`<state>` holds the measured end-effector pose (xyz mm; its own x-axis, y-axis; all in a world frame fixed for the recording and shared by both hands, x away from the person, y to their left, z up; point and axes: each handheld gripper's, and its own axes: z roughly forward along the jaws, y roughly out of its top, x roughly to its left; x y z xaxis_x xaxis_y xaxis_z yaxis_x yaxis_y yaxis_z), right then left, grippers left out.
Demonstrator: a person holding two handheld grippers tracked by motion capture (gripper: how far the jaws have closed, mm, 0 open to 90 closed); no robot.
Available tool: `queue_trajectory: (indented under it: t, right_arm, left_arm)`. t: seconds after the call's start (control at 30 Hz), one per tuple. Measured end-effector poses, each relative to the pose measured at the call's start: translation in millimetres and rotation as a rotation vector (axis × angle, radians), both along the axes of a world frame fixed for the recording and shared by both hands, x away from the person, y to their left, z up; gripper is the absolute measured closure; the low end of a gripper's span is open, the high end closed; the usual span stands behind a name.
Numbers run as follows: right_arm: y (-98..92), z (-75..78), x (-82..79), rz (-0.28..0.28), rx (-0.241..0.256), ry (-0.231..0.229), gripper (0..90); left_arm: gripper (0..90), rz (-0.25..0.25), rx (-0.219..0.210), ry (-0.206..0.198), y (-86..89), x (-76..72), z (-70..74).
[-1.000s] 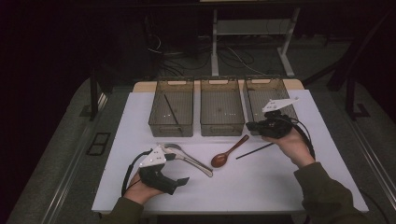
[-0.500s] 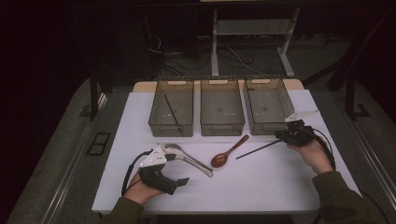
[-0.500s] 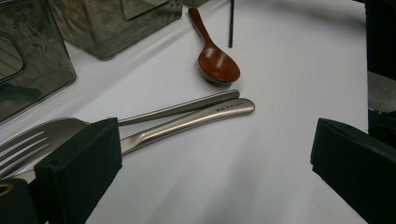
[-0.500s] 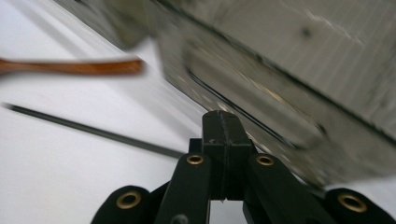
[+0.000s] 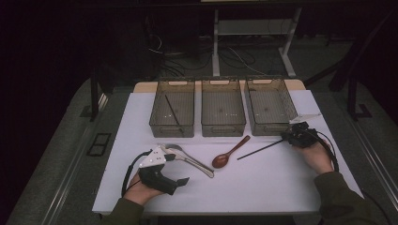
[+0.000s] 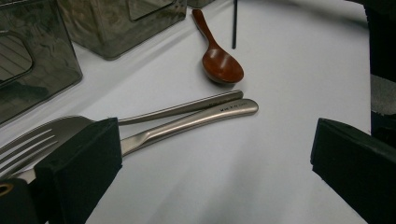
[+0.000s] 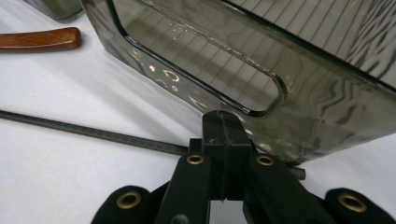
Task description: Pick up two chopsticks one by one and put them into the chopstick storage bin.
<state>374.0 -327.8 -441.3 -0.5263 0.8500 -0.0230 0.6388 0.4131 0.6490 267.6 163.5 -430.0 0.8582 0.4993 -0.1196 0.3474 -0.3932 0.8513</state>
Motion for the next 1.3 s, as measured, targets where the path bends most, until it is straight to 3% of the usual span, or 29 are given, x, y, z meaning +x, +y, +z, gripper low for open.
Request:
queue_trajectory:
  t: [0.43,0.87,1.13,1.3]
  right_arm:
    - [1.5,-4.1,-3.5,0.017,-0.014,0.025,88.8]
    - [-10.2,-2.7,-16.6,0.011,-0.02,0.042,88.8]
    - [-19.5,3.8,-25.0,0.005,-0.002,0.021,88.8]
    - [-33.6,10.5,-23.9,-0.054,0.017,-0.003,88.7]
  left_arm:
    - [1.0,0.0,0.0,0.0,0.6,-0.5,0.5]
    - [1.0,-0.002,0.0,-0.003,0.7,-0.9,1.2]
    - [1.0,-0.002,0.0,-0.002,0.7,-1.0,1.4]
    - [1.0,-0.001,-0.002,-0.003,0.8,-1.0,1.4]
